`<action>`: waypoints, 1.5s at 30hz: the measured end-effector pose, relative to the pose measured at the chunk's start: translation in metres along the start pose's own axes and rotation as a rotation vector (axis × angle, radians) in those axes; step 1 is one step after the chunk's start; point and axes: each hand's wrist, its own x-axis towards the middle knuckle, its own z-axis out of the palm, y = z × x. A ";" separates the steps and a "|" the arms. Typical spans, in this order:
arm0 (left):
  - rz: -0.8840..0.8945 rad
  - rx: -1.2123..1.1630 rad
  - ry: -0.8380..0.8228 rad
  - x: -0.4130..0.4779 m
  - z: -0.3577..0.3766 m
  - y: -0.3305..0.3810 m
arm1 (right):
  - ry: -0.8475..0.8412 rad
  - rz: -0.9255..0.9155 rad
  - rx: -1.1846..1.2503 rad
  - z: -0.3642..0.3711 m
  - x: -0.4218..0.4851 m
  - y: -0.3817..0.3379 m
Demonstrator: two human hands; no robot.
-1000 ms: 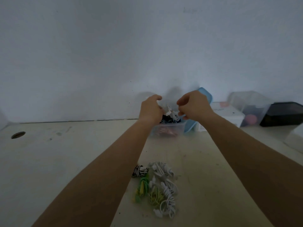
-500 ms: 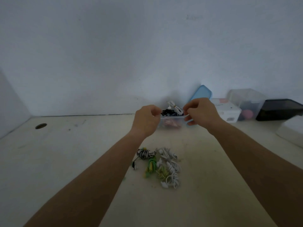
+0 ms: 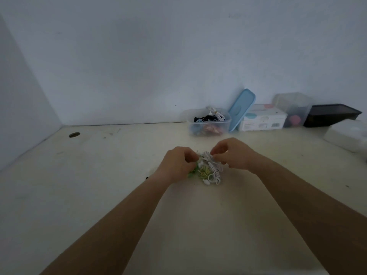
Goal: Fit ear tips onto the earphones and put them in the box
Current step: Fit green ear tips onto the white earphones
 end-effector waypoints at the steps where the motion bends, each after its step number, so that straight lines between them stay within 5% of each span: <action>1: 0.001 -0.015 0.011 -0.004 0.000 -0.002 | 0.021 -0.001 -0.034 0.006 -0.001 0.000; 11: -0.020 -0.196 0.083 -0.015 0.002 -0.012 | 0.103 0.045 -0.114 0.018 0.001 0.001; 23: -0.069 -0.369 0.067 -0.012 0.006 -0.011 | 0.165 0.036 0.752 -0.017 -0.005 -0.013; 32: -0.068 -0.396 0.151 -0.021 -0.001 0.004 | 0.083 -0.003 1.045 -0.023 -0.010 -0.038; 38: -0.201 -1.072 -0.163 -0.042 -0.011 0.032 | -0.006 -0.033 1.133 -0.010 -0.019 -0.056; 45: -0.284 -1.287 -0.246 -0.077 -0.021 0.023 | -0.057 -0.031 0.967 0.005 -0.037 -0.066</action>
